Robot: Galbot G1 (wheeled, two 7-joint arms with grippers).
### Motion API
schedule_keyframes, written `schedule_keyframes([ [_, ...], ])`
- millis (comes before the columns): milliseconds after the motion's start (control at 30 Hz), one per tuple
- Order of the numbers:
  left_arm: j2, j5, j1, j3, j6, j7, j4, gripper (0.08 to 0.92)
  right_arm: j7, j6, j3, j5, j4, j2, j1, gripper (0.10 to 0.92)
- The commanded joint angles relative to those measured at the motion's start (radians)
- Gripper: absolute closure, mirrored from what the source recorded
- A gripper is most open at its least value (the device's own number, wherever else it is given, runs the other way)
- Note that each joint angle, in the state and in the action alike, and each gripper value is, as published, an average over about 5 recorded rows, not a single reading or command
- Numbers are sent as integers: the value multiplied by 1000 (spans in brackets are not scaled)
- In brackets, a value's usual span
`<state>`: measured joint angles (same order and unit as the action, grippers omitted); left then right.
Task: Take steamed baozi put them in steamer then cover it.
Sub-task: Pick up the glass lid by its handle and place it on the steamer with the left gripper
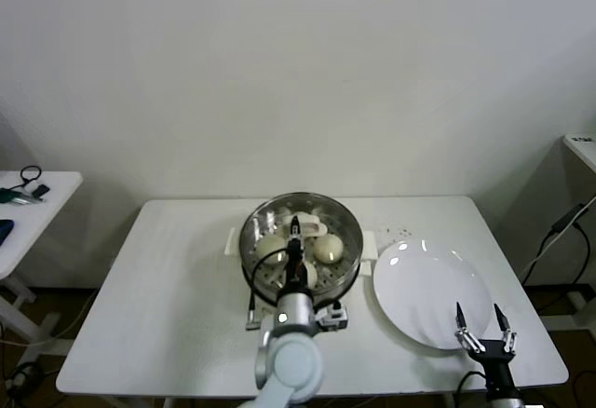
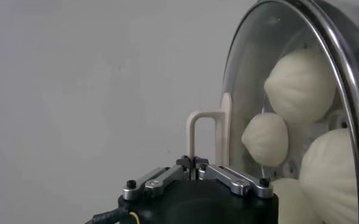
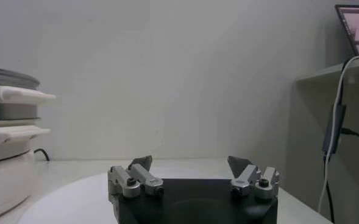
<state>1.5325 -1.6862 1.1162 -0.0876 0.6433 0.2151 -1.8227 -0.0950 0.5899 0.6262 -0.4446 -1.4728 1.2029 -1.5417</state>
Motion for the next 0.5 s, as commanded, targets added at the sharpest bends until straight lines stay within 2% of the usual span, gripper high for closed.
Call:
schedule_keyframes([
  [33,-2,-22,12,5,-12,-3,4,870,-1,2,-1,2,-3,3,-2,203],
  [300,-12,12,20,-6,-17,-2,-36,854,5,-20,-3,0,-20,2,-5,203],
  [500,-48,104,37,-34,-9,-3,-128,701,29,-64,-5,-10,-35,-5,-5,203],
])
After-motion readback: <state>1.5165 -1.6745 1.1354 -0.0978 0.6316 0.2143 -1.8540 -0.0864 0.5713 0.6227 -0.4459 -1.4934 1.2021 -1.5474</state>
